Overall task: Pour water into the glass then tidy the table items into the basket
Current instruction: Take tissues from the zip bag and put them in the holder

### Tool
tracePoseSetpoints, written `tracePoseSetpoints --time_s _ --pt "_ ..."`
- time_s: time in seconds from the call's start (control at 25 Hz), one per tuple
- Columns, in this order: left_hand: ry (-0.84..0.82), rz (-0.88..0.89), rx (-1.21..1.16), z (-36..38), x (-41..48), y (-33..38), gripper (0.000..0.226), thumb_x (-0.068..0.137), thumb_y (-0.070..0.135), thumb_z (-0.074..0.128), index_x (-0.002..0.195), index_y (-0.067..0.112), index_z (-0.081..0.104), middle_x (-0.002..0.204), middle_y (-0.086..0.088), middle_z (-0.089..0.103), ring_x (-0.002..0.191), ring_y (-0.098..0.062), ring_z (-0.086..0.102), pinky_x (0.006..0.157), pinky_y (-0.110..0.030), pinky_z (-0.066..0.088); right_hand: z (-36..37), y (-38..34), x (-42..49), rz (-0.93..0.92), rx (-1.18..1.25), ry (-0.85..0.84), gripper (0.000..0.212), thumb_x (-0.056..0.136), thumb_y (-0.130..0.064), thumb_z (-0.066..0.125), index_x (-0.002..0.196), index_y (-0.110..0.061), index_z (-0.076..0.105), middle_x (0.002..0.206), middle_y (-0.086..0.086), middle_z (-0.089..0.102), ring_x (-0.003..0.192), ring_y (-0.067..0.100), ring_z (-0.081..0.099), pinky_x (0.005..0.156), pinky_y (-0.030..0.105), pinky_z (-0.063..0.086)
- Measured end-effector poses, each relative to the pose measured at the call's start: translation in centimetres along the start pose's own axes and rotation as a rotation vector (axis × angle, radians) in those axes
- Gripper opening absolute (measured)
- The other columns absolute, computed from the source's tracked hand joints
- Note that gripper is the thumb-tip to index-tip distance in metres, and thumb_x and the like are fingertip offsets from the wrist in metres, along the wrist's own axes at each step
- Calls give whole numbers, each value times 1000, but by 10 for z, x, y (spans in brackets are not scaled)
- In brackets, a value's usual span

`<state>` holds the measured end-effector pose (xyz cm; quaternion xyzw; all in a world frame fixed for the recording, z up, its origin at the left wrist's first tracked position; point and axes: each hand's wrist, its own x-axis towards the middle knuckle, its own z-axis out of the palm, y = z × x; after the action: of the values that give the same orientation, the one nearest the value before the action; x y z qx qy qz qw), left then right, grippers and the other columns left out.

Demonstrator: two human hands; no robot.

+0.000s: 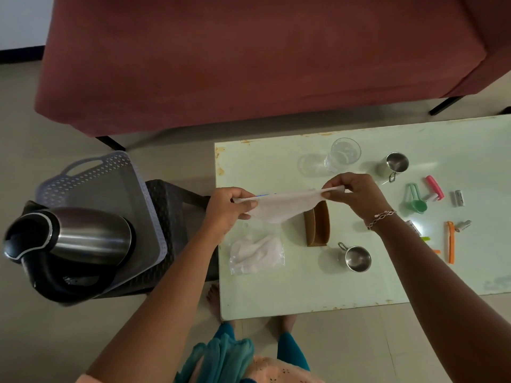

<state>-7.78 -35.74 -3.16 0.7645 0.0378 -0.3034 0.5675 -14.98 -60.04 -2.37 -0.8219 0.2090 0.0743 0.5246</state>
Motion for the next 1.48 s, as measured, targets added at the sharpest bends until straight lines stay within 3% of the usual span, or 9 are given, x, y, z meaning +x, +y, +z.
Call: tracePoseSetpoints --time_s 0.2,0.32,0.44,0.72,0.84,0.96,1.12,1.32,1.48 --pt "-125 -29 287 7 0 -5 20 79 18 71 97 19 63 102 8 58 103 -10 49 84 -25 37 -2 -9 -2 -86 97 12 20 77 1 66 72 -18 62 84 11 68 84 17 64 76 33 50" --pt "-191 183 358 27 -3 8 60 75 22 74 128 18 47 124 9 52 112 -1 44 86 -11 34 -4 -24 -3 -211 -194 -14 14 78 -3 66 77 -17 63 69 -6 61 62 -5 54 58 8 40" --pt "-277 298 370 57 -6 23 61 76 19 74 130 16 46 132 1 53 119 -10 48 99 -22 39 -4 -34 -6 -295 -344 -75 7 79 -6 64 83 -10 67 75 -3 63 67 5 56 59 9 40" --pt "-314 132 54 82 -8 26 17 86 6 61 103 9 64 94 -5 66 89 -23 63 85 -37 51 -14 -34 -6 -174 96 -71 9 80 -13 67 85 -19 63 77 -6 61 68 2 57 65 14 47" --pt "-316 23 -173 84 -6 20 14 85 4 61 91 16 64 85 2 68 80 -14 65 77 -31 54 -15 -8 -10 35 445 -109 39 66 -38 70 99 -18 63 93 2 64 83 12 61 72 21 50" --pt "-269 -69 -341 90 -2 10 17 84 2 61 87 17 65 74 8 71 74 -12 67 73 -29 56 -4 21 -23 130 438 -154 46 59 -34 73 98 -13 64 90 6 67 82 18 63 73 30 50" --pt "-205 -133 -369 104 2 -3 17 83 2 62 93 16 63 81 2 70 80 -17 65 76 -32 54 15 42 -33 141 376 80 35 60 -17 72 80 9 60 69 12 57 66 19 52 62 31 42" --pt "-69 81 354 106 17 -32 64 82 14 68 137 15 35 142 -4 42 132 -17 36 105 -28 30 20 64 -22 184 -143 348 16 73 -6 68 75 6 58 64 15 55 62 27 47 54 28 30" --pt "-194 179 893 106 25 -63 83 84 21 66 146 13 12 156 -9 8 145 -24 4 115 -35 15 45 91 -4 245 -300 361 13 77 -7 59 83 5 58 81 22 63 75 36 56 60 28 31"
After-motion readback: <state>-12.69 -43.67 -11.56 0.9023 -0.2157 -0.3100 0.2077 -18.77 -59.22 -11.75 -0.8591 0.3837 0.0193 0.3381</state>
